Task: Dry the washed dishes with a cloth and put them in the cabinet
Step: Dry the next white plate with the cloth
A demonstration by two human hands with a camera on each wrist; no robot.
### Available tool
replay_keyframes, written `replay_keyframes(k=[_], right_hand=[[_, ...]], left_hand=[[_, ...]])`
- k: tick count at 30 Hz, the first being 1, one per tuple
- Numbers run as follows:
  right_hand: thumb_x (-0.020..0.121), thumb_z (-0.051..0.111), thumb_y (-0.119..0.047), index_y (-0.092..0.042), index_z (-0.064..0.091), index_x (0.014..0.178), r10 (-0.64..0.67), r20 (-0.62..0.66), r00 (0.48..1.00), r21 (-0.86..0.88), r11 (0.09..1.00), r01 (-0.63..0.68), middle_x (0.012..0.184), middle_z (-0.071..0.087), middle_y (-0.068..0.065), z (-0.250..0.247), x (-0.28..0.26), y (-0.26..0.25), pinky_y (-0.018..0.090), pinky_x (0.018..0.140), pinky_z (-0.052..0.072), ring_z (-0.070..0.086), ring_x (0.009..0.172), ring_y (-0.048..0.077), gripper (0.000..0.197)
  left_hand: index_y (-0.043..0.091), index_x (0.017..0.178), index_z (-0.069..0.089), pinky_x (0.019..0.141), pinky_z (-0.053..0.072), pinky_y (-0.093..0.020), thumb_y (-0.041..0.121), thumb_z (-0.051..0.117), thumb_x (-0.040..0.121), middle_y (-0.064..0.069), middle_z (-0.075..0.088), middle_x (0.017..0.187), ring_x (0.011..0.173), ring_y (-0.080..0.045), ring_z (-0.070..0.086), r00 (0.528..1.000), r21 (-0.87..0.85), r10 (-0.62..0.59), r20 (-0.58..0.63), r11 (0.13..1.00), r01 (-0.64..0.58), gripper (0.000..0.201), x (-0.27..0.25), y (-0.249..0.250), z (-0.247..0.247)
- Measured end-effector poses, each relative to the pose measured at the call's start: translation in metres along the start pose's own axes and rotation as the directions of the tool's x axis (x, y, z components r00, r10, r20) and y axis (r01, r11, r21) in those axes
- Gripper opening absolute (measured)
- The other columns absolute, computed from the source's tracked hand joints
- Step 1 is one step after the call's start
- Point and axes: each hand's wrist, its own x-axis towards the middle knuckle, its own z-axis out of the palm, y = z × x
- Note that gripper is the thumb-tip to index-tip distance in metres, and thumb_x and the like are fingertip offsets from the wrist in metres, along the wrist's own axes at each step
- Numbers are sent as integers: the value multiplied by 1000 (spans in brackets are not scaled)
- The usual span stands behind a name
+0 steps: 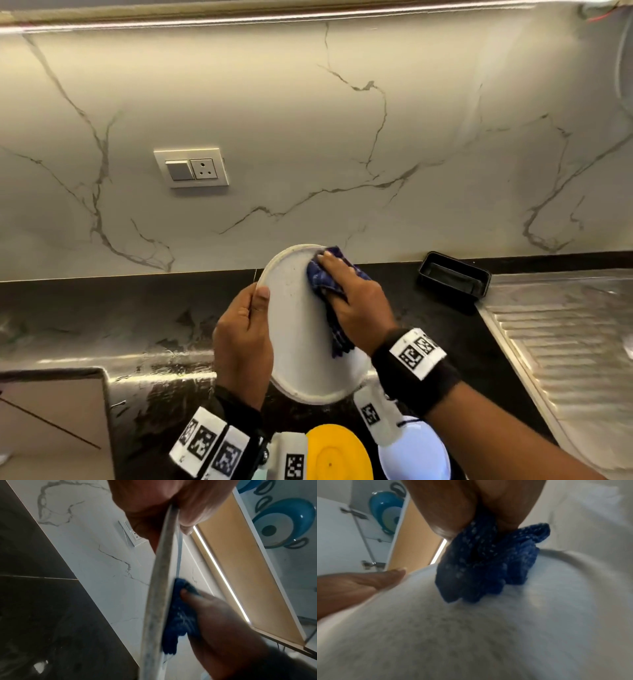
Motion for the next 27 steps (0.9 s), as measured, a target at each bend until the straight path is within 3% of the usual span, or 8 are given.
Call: replay_keyframes(k=[3, 6, 8, 11, 14, 17, 23, 27], right_hand=[[93, 56, -4, -14, 45, 148, -263, 219, 940, -35, 960, 277, 155, 41, 4, 12, -4, -30, 35, 123, 21, 32, 147, 22, 58], [92, 48, -12, -21, 43, 149, -513, 427, 745, -170, 763, 623, 155, 41, 0, 10, -29, -31, 39, 122, 21, 30, 148, 23, 58], [92, 50, -19, -26, 42, 149, -531, 476, 701, -210, 705, 677, 156, 40, -6, -4, -41, -9, 40, 122, 24, 30, 148, 18, 58], [89, 55, -13, -29, 37, 151, -385, 359, 850, -244, 841, 484, 157, 34, -10, -20, -42, 28, 44, 119, 30, 28, 148, 14, 67], [95, 58, -8, -25, 38, 150, -89, 177, 980, -143, 983, 116, 156, 35, -7, -20, -16, 24, 45, 120, 26, 29, 148, 18, 61], [97, 57, -8, -20, 41, 150, -43, 76, 996, -89, 995, 49, 157, 37, -3, -10, 9, -9, 37, 124, 17, 27, 149, 19, 57], [97, 52, -11, -16, 24, 155, -426, 395, 814, -165, 839, 519, 162, 26, 6, 9, -4, -37, 44, 123, 12, 19, 150, 28, 65], [99, 48, -15, -16, 30, 155, -181, 173, 968, -202, 956, 215, 162, 28, 4, -5, 19, -22, 41, 124, 17, 24, 150, 23, 58]], left_hand=[[23, 101, 72, 69, 53, -31, 41, 46, 104, 9, 71, 83, 76, -7, 64, 1000, 14, 13, -5, 1000, -13, 32, 10, -3, -1], [14, 99, 70, 71, 53, -33, 43, 45, 103, 5, 70, 84, 78, -11, 65, 998, 0, 8, -67, 1000, -8, 39, 23, -6, -8], [13, 92, 67, 64, 47, -18, 30, 46, 108, 9, 64, 77, 69, 1, 59, 993, -8, 13, -117, 1000, -14, 31, 24, -2, -14], [16, 89, 65, 57, 43, -11, 20, 47, 107, 9, 60, 71, 64, 1, 55, 990, -19, 18, -141, 1000, -21, 26, 22, 1, -17], [18, 93, 71, 58, 48, -30, 33, 47, 107, 4, 65, 71, 64, -6, 55, 998, -37, -3, -55, 999, 1, 31, 16, -1, -9], [28, 89, 70, 54, 42, -41, 52, 45, 103, 1, 61, 66, 59, -18, 49, 999, -100, -31, 29, 994, 34, 38, 10, 0, 0], [36, 100, 72, 76, 56, -20, 69, 39, 97, 15, 74, 89, 89, 3, 68, 996, -137, -51, 67, 989, 60, 48, 15, 1, -3], [17, 97, 72, 58, 43, -10, 36, 50, 98, 14, 65, 67, 62, 1, 56, 999, -150, 40, 18, 988, -37, 29, 16, 5, 0]])
